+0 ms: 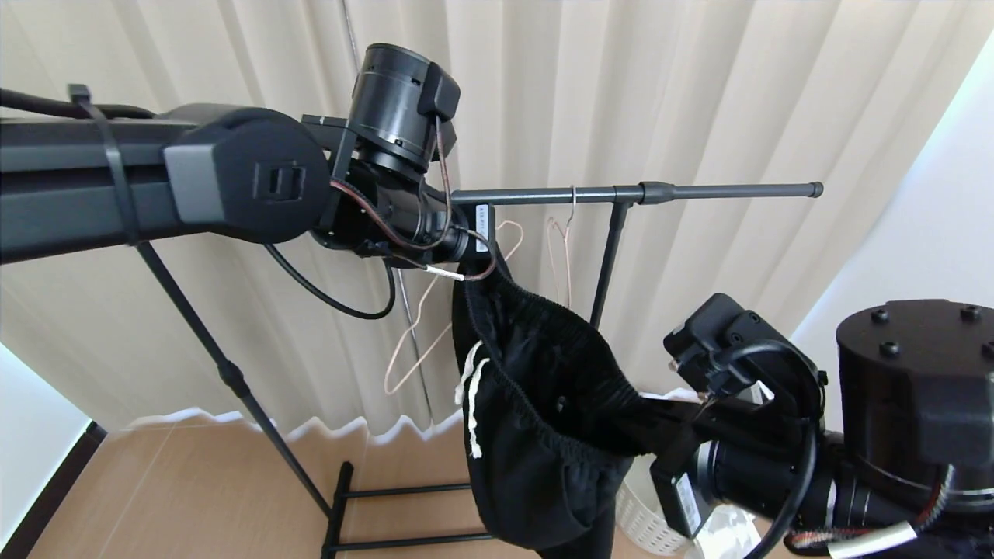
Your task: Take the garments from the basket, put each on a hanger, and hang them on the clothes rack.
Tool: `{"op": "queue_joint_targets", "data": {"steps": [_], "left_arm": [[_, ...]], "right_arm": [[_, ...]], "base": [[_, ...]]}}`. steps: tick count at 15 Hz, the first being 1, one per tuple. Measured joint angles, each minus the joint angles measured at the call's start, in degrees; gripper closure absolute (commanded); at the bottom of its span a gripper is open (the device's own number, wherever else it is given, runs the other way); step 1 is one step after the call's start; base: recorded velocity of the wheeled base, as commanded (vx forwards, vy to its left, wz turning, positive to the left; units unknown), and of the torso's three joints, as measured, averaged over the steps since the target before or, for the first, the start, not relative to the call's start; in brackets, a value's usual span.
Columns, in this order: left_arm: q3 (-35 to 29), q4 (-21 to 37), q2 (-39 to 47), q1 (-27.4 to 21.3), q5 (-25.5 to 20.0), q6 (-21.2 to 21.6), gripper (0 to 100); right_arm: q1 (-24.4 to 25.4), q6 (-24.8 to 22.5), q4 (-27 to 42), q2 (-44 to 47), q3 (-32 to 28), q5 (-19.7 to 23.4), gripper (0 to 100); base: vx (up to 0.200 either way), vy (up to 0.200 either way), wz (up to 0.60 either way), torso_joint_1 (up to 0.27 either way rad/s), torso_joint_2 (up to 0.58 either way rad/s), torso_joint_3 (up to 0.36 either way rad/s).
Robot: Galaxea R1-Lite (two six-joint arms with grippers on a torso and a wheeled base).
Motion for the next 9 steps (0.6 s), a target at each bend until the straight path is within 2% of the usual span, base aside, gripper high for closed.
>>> {"op": "queue_joint_targets", "data": {"steps": [2,4,6,9], "left_arm": [[2.18,3.66,-3.12,0.16,0.27,0.77,100],[6.73,4.51,-6.62,0.11,0.66,2.02,100],[13.48,4.69,-10.7,-0.09,0.93,3.56,100],[24.23,4.73,-16.19,-2.38,0.99,5.03,100]], "right_arm": [[-5.21,-3.72,-0.85,-0.66,0.99,-0.13,100],[-8.27,-3.97,-1.58,-0.74,-0.13,-0.06,100],[-11.36,-3.91,-1.65,-0.02,-4.17,-0.04,100],[-14.17,-3.54,-1.61,4.68,-13.68,-0.22,100]], "base": [[0.0,0.0,0.0,0.0,0.0,0.0],[0.0,0.0,0.0,0.0,0.0,0.0],[0.0,0.0,0.0,0.0,0.0,0.0],[0.0,0.0,0.0,0.0,0.0,0.0]]}}
